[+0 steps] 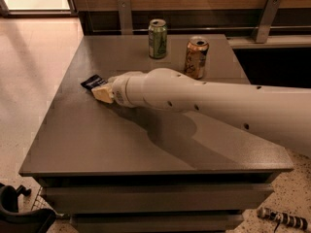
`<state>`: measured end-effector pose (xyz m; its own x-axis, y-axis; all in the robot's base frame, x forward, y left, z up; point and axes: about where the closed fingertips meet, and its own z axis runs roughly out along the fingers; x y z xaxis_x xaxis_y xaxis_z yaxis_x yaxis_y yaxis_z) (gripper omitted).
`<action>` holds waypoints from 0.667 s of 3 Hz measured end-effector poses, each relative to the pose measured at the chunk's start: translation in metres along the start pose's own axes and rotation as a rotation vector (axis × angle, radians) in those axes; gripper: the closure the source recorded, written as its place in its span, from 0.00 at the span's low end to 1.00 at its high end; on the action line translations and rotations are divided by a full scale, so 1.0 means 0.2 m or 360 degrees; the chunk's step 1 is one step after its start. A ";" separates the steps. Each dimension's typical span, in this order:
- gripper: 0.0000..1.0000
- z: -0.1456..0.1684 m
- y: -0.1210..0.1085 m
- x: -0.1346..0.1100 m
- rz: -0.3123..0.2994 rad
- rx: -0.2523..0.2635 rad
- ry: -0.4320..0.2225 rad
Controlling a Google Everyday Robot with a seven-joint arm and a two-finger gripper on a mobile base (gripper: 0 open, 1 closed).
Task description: Pick rxbar blueberry
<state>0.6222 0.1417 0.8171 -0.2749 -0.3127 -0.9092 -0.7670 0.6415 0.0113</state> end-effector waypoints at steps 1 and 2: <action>1.00 0.00 0.01 -0.01 -0.0004 -0.0002 -0.0002; 1.00 0.00 0.01 -0.01 -0.0004 -0.0002 -0.0002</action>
Offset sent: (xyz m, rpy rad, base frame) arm -0.0007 0.0012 0.0013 0.0001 -0.0020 0.0021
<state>0.6214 0.1430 0.8186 -0.2723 -0.3133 -0.9098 -0.7684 0.6399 0.0096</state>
